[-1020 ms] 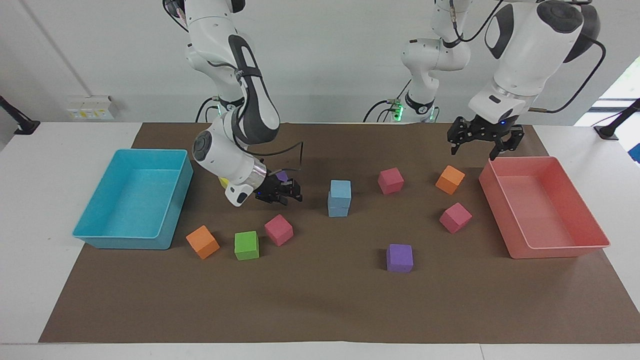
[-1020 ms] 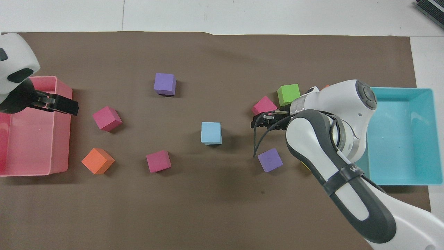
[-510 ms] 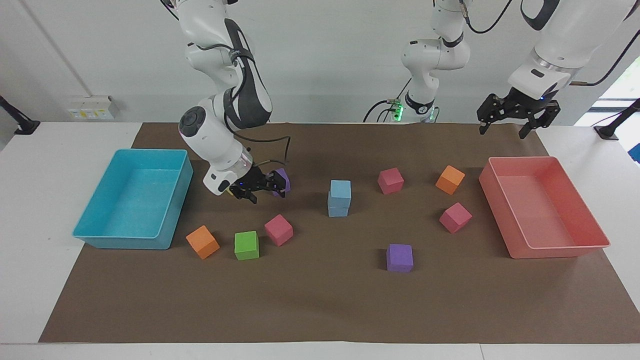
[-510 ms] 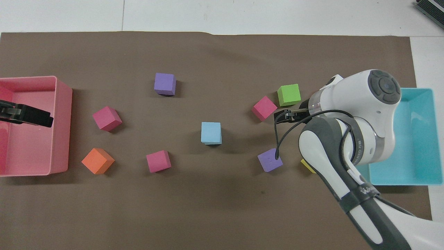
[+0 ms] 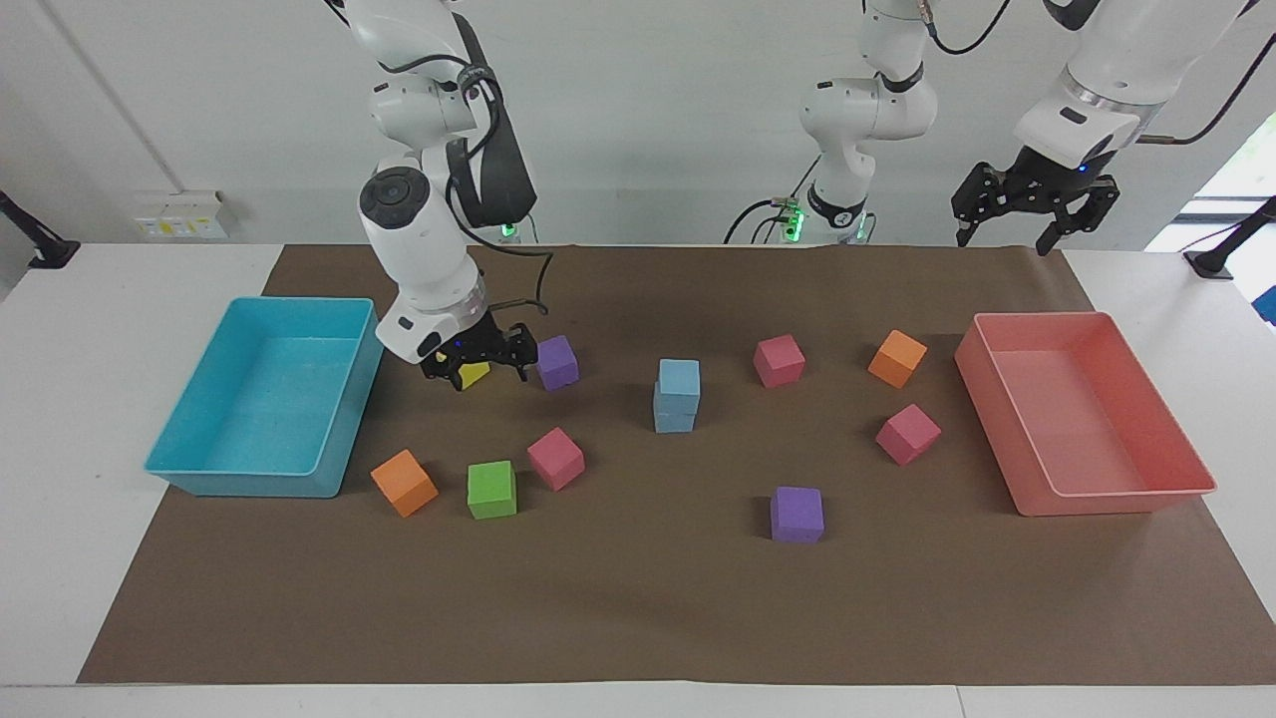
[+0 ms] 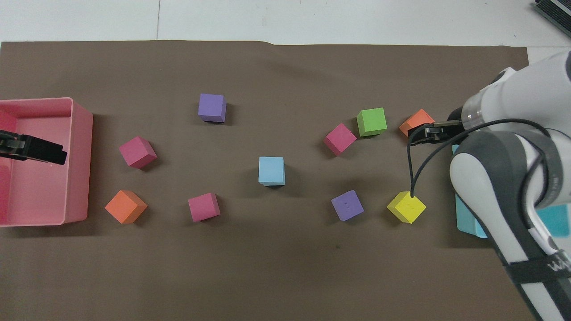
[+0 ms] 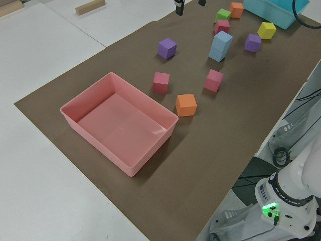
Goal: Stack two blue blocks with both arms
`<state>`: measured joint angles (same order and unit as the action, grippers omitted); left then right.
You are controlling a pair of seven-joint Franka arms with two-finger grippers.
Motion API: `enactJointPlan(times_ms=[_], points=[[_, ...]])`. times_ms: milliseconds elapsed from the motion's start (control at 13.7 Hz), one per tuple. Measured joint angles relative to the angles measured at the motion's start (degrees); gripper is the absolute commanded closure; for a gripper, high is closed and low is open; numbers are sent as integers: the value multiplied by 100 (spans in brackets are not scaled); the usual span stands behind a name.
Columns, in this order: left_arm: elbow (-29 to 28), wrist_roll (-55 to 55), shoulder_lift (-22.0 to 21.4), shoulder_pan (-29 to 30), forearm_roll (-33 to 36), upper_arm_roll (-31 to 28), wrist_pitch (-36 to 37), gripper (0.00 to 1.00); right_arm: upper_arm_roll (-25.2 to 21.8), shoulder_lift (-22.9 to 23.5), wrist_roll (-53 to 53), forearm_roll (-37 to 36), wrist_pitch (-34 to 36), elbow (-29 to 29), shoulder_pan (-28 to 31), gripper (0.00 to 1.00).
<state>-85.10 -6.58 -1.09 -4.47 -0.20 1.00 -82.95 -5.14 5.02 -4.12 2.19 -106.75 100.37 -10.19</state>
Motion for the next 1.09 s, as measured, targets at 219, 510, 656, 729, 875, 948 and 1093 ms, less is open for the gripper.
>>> enactJointPlan(times_ms=[219,510,656,729,875,948,1093], points=[[0,0,0,25,0,0,-9,0,-7,-454,0,-177,437,-87,266,0],[0,7,11,48,0,-6,-30,0,-14,-677,0,-244,1521,-818,415,0],[0,7,10,55,0,-9,-31,0,-17,-690,0,-284,1860,-1111,417,0],[0,7,10,57,0,-9,-31,0,-31,-721,12,-349,2075,-1261,421,0],[0,7,10,59,0,-9,-31,0,-91,-902,186,-379,2370,-1350,450,0],[0,7,10,59,0,-9,-30,0,-111,-1013,254,-379,2396,-1275,467,0],[0,7,10,60,0,-9,-30,0,-118,-1167,354,-379,2362,-1037,467,0]])
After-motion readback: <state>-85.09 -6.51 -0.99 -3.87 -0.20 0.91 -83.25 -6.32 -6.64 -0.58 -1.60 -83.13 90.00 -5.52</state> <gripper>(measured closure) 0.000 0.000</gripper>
